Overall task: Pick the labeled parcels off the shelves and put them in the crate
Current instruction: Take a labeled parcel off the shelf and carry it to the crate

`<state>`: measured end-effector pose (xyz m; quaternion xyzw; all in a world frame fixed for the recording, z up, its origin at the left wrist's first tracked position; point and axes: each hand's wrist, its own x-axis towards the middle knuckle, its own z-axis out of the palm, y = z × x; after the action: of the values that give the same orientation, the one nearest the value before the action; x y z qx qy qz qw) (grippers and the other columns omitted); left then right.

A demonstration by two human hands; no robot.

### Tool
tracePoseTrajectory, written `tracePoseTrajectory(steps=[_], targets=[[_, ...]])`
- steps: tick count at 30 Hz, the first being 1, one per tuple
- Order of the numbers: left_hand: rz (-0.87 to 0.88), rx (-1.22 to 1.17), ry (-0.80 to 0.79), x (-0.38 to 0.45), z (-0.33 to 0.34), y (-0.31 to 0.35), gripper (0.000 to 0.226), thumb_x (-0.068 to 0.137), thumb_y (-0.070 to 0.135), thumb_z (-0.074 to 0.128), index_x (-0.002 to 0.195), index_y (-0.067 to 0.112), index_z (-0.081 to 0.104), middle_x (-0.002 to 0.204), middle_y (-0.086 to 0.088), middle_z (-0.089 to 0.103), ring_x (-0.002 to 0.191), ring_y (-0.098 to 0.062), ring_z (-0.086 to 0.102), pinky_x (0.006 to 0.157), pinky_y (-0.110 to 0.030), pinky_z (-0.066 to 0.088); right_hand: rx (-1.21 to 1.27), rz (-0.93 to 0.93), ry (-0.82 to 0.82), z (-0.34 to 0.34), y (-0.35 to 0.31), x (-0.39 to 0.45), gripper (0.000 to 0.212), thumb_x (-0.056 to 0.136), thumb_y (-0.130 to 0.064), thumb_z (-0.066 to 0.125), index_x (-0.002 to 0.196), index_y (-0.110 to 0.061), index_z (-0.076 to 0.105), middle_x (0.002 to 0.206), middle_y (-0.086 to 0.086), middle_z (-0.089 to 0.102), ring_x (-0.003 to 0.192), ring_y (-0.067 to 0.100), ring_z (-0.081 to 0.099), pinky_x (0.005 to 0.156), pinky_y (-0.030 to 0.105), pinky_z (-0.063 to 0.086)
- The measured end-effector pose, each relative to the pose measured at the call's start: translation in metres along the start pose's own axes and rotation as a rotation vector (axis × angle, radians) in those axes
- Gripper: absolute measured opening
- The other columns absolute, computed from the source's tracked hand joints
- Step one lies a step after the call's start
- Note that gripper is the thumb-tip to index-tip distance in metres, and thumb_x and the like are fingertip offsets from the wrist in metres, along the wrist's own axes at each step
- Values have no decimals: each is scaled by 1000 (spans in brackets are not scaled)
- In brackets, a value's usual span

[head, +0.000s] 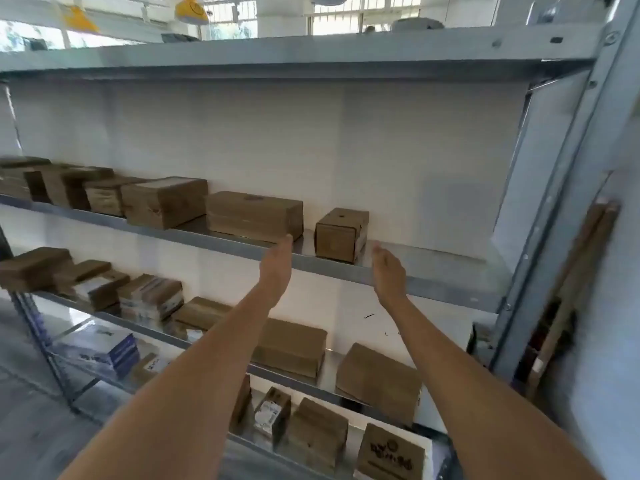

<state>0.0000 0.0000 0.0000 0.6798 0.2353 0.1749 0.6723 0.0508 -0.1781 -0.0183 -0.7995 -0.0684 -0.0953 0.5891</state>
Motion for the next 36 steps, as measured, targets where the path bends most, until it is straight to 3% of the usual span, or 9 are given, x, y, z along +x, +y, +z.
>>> tracePoseTrajectory(steps=[3, 5, 9, 15, 20, 22, 25, 30, 36], targets=[[-14, -68, -10, 27, 7, 11, 42, 98, 48, 37, 113, 14, 57, 116, -8, 57, 109, -24, 52, 94, -35, 37, 20, 59, 74, 6, -7, 12, 47, 106, -42, 26, 79, -17, 56, 101, 6, 59, 97, 22, 52, 86, 29, 33], [-14, -95, -55, 40, 17, 19, 43, 99, 47, 37, 115, 13, 57, 116, -4, 57, 106, -23, 52, 94, -34, 38, 30, 103, 77, 7, -7, 26, 53, 107, -43, 23, 110, -10, 65, 119, 12, 60, 114, 28, 53, 96, 31, 34], [72, -147, -103, 50, 35, 17, 25, 100, 36, 41, 93, 15, 54, 90, -1, 51, 87, -16, 47, 82, -29, 35, 145, 233, 87, 13, -5, 55, 62, 102, -54, 26, 145, -13, 46, 150, 7, 45, 134, 29, 44, 115, 44, 33], [61, -206, -160, 73, 46, 14, 34, 99, 40, 40, 103, 13, 60, 100, 1, 58, 99, -18, 50, 93, -31, 37, 224, 295, 21, 22, -11, 71, 55, 103, -49, 29, 142, -16, 51, 143, 3, 51, 119, 23, 50, 81, 33, 44], [-49, -222, -205, 83, 47, 8, 50, 91, 55, 40, 112, 16, 63, 109, -1, 64, 103, -20, 59, 96, -33, 44, 313, 309, -38, 31, -9, 73, 23, 98, -33, 52, 100, -21, 72, 108, -3, 69, 100, 12, 61, 80, 33, 49], [-50, -234, -197, 82, 47, 8, 44, 94, 52, 39, 107, 19, 64, 109, -2, 64, 108, -23, 58, 102, -36, 43, 321, 268, -55, 29, -10, 73, 29, 98, -15, 49, 116, -21, 71, 96, -12, 67, 94, 9, 62, 83, 32, 50], [3, -258, -206, 79, 45, 10, 40, 98, 48, 37, 93, 24, 69, 105, 2, 68, 111, -23, 60, 105, -38, 43, 247, 189, -85, 24, -12, 66, 57, 90, 4, 39, 135, -26, 60, 119, -11, 66, 75, 7, 53, 75, 30, 48], [46, -359, -243, 68, 51, 20, 41, 104, 36, 30, 116, 15, 63, 114, -4, 63, 108, -20, 57, 103, -36, 43, 211, 63, -45, 14, -19, 61, 56, 92, 4, 43, 141, -22, 54, 140, -4, 56, 127, 15, 49, 88, 22, 41], [120, -438, -278, 62, 59, 42, 38, 103, 32, 30, 111, 17, 63, 111, 2, 65, 109, -11, 54, 104, -28, 36, 360, 67, -52, 5, -28, 65, 39, 96, -19, 59, 136, -20, 58, 122, -10, 60, 115, 4, 49, 97, 21, 31]])
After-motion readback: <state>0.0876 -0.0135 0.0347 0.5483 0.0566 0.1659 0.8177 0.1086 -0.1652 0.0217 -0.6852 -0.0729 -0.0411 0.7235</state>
